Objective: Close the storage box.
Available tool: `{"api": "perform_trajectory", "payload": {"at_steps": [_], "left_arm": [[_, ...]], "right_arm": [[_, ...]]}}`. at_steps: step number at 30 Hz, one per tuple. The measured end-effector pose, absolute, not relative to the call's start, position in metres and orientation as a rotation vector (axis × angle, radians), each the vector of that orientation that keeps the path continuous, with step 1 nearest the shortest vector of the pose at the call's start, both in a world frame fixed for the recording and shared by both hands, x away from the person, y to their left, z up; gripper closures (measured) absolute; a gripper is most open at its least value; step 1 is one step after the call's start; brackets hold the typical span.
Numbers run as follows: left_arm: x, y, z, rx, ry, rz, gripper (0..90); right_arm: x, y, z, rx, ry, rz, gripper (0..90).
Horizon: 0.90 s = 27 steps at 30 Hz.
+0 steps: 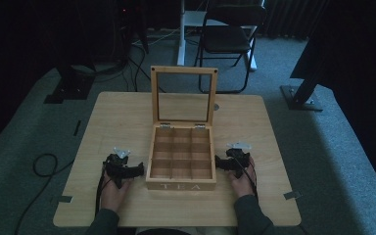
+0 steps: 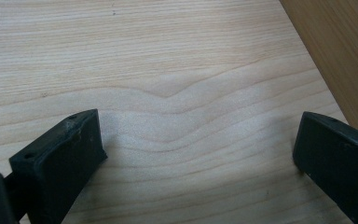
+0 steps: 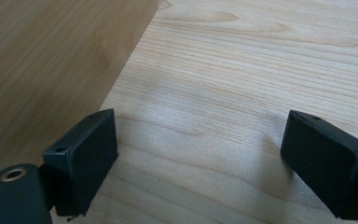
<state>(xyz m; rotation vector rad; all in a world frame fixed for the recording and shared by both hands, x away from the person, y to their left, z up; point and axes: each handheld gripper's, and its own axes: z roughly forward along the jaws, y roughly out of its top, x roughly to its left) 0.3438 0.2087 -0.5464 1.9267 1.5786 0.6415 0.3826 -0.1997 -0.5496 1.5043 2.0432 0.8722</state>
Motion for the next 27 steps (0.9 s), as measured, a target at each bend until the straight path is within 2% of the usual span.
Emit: {"api": "perform_trajectory", "payload": {"at_steps": [3, 5, 14, 21, 23, 26, 27], "left_arm": [[0.3439, 0.2088, -0.5464, 1.927, 1.578, 0.642, 1.6], [0.3439, 0.2088, -0.5464, 1.927, 1.578, 0.642, 1.6], [0.3439, 0.2087, -0.5464, 1.927, 1.579, 0.642, 1.6], [0.3440, 0.2085, -0.5463, 1.926, 1.583, 0.643, 1.5], [0.3439, 0.2084, -0.5463, 1.926, 1.583, 0.643, 1.6], [0.3438, 0.2081, -0.5463, 1.925, 1.584, 0.644, 1.6], [0.3437, 0.2079, -0.5463, 1.924, 1.585, 0.644, 1.6]], "right_arm": [[0.3825, -0.1996, -0.5496, 1.504, 2.043, 0.872, 10.6], [0.3797, -0.1977, -0.5494, 1.508, 2.028, 0.874, 13.9], [0.3755, -0.1997, -0.5494, 1.470, 2.070, 0.887, 12.6], [0.3739, -0.1979, -0.5485, 1.486, 2.059, 0.878, 15.3], [0.3733, -0.1973, -0.5465, 1.495, 2.062, 0.871, 23.6], [0.3738, -0.1965, -0.5429, 1.524, 2.054, 0.827, 26.0], [0.3742, -0.1968, -0.5425, 1.519, 2.063, 0.831, 29.2]]}}
